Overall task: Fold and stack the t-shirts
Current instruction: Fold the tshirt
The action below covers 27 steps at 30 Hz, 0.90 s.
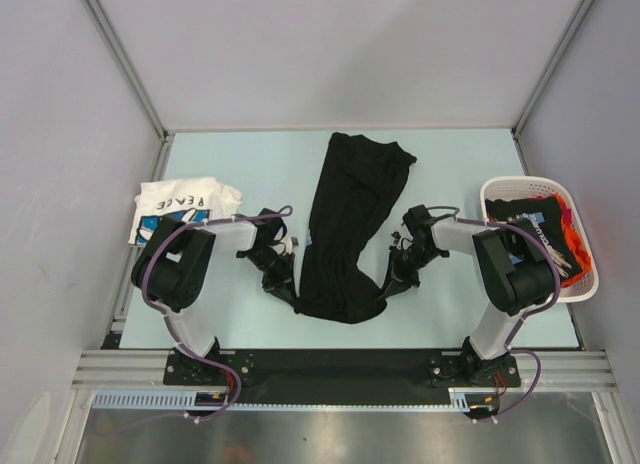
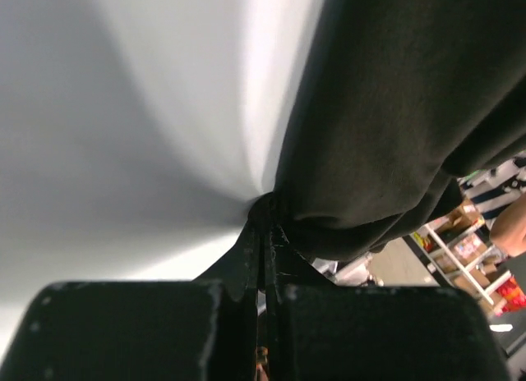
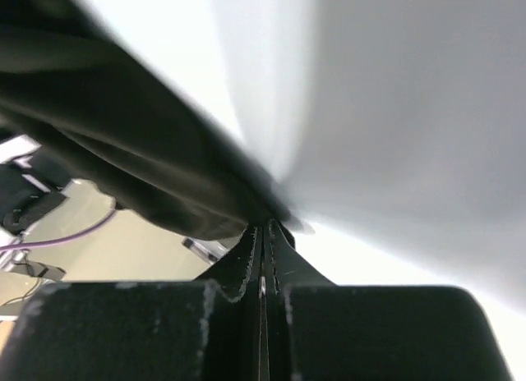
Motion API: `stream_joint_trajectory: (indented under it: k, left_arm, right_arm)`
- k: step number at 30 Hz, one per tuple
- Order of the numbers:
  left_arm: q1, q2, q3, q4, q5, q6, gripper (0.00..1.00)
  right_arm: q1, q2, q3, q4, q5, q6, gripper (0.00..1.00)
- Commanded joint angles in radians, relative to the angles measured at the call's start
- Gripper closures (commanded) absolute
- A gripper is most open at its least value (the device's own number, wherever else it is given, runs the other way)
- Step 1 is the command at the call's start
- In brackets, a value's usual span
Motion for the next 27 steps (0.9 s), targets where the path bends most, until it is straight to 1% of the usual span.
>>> stream_joint_trajectory:
  k: [1, 5, 8, 9, 10, 11, 12, 13, 15, 16, 17, 18, 19, 20, 22, 24, 26, 27]
  left_arm:
    - [-0.037, -0.070, -0.082, -0.083, 0.009, 0.030, 1.00]
    - [-0.046, -0.081, -0.140, -0.082, 0.009, 0.039, 1.00]
    - [-0.048, -0.064, -0.152, -0.080, 0.031, 0.052, 0.99]
    - [-0.050, -0.064, -0.151, -0.086, 0.034, 0.056, 0.84]
    - [-0.053, -0.067, -0.148, -0.094, 0.034, 0.073, 0.23]
    - [-0.057, -0.089, -0.135, -0.105, 0.014, 0.076, 0.01]
    - [-0.056, -0.108, -0.129, -0.123, 0.011, 0.090, 0.00]
    - [-0.057, -0.132, -0.120, -0.134, 0.005, 0.096, 0.00]
    - [-0.056, -0.223, -0.073, -0.178, -0.026, 0.107, 0.00]
    - [-0.057, -0.284, -0.051, -0.192, -0.032, 0.110, 0.00]
    - [-0.054, -0.309, 0.002, -0.213, -0.041, 0.113, 0.00]
    - [-0.054, -0.335, 0.027, -0.218, -0.038, 0.107, 0.00]
    - [-0.053, -0.373, 0.053, -0.220, -0.035, 0.099, 0.00]
    - [-0.050, -0.387, 0.100, -0.206, -0.040, 0.089, 0.00]
    - [-0.040, -0.403, 0.136, -0.168, -0.040, 0.047, 0.00]
    - [-0.021, -0.383, 0.184, -0.093, -0.044, 0.009, 0.00]
    - [0.007, -0.315, 0.229, -0.006, -0.045, -0.008, 0.00]
    - [0.018, -0.279, 0.251, 0.022, -0.041, -0.020, 0.01]
  right_arm:
    - [0.000, -0.008, -0.017, -0.192, 0.066, -0.051, 1.00]
    - [0.000, 0.009, -0.087, -0.215, 0.083, -0.048, 1.00]
    - [0.002, 0.006, -0.121, -0.226, 0.106, -0.034, 1.00]
    - [0.002, 0.001, -0.124, -0.235, 0.109, -0.033, 1.00]
    - [0.003, -0.002, -0.127, -0.252, 0.110, -0.033, 1.00]
    - [0.006, -0.006, -0.124, -0.261, 0.115, -0.034, 0.90]
    - [0.006, -0.031, -0.118, -0.288, 0.125, -0.036, 0.81]
    - [0.005, -0.051, -0.098, -0.302, 0.157, -0.033, 0.59]
    - [0.006, -0.109, -0.058, -0.350, 0.194, -0.024, 0.35]
    - [0.006, -0.173, -0.029, -0.367, 0.237, -0.015, 0.15]
    - [0.003, -0.202, 0.032, -0.384, 0.257, -0.010, 0.04]
    - [0.003, -0.227, 0.070, -0.406, 0.297, -0.005, 0.00]
    - [0.000, -0.261, 0.104, -0.416, 0.311, -0.004, 0.00]
    - [-0.016, -0.270, 0.170, -0.422, 0.319, -0.005, 0.00]
    - [-0.041, -0.269, 0.225, -0.418, 0.339, -0.008, 0.00]
    - [-0.082, -0.252, 0.274, -0.372, 0.357, -0.014, 0.00]
    - [-0.116, -0.197, 0.290, -0.320, 0.354, -0.024, 0.00]
    - [-0.142, -0.172, 0.320, -0.292, 0.386, -0.027, 0.00]
